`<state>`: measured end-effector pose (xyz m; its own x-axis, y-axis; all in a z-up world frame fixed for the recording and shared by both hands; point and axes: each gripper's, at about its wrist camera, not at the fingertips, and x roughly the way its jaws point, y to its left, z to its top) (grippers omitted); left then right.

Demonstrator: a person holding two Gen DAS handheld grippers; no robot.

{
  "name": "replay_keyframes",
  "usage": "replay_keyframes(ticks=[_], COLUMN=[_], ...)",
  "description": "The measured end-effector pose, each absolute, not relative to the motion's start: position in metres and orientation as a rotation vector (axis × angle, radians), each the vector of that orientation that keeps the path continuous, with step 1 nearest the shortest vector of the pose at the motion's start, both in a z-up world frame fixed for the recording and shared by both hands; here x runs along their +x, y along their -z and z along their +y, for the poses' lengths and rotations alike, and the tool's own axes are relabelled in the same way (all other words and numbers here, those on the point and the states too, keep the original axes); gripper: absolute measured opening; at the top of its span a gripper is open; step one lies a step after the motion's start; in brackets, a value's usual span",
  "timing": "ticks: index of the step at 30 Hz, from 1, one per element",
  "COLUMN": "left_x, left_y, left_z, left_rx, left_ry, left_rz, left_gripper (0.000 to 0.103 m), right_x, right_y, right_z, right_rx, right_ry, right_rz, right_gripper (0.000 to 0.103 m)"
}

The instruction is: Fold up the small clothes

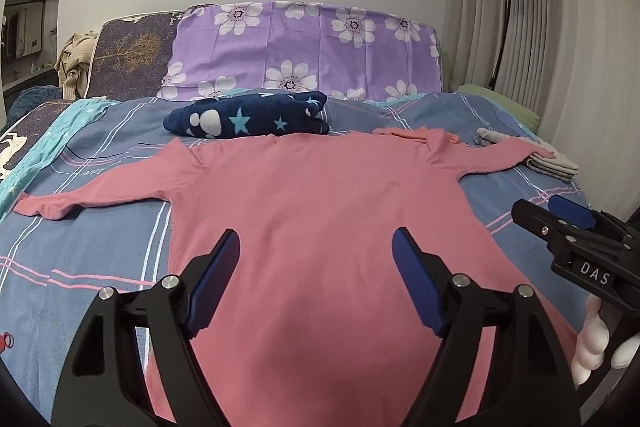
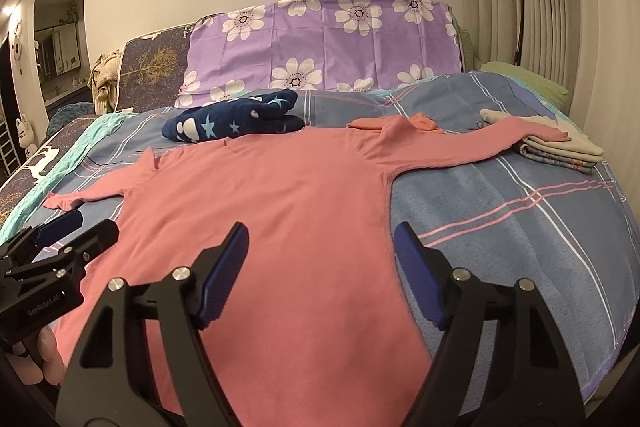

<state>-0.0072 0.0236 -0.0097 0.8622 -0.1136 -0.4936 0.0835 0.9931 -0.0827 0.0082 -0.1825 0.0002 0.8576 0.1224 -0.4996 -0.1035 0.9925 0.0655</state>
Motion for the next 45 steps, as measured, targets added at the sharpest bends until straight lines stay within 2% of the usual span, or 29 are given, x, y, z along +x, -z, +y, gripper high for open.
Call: replay_keyframes(ticks=[10, 14, 16, 25, 30, 33, 35, 37, 41, 45], left_x=[-0.013, -0.016, -0.016, -0.006, -0.001, 0.007, 0.015, 0.021, 0.029, 0.043], left_y=[0.011, 0.009, 0.008, 0.016, 0.018, 0.021, 0.025, 0.028, 0.032, 0.045], left_z=[0.034, 0.039, 0.04, 0.047, 0.06, 0.077, 0.1, 0.128, 0.196, 0.298], left_rx=[-0.072, -0.073, -0.072, -0.062, -0.068, -0.092, -0.137, -0.191, -0.292, -0.46], left_ry=[0.093, 0.089, 0.092, 0.085, 0.079, 0.095, 0.103, 0.099, 0.007, -0.196], left_rz=[0.513, 0.491, 0.491, 0.549, 0.56, 0.575, 0.606, 0.633, 0.659, 0.686], left_gripper=[0.08, 0.083, 0.087, 0.087, 0.087, 0.078, 0.064, 0.055, 0.054, 0.054], right_x=[0.0, -0.004, -0.004, 0.009, 0.019, 0.033, 0.04, 0.046, 0.06, 0.077], right_y=[-0.003, -0.008, -0.011, -0.012, -0.009, -0.006, -0.004, -0.003, 0.0, 0.005], right_z=[-0.165, -0.167, -0.166, -0.153, -0.146, -0.141, -0.139, -0.138, -0.136, -0.132], right_rx=[-0.001, 0.024, 0.024, 0.01, -0.019, -0.046, -0.059, -0.075, -0.105, -0.141], right_ry=[-0.158, -0.137, -0.138, -0.172, -0.176, -0.181, -0.176, -0.166, -0.151, -0.133], right_rz=[0.506, 0.453, 0.441, 0.49, 0.517, 0.556, 0.569, 0.574, 0.592, 0.621], right_gripper=[0.078, 0.089, 0.091, 0.091, 0.084, 0.079, 0.078, 0.078, 0.078, 0.079])
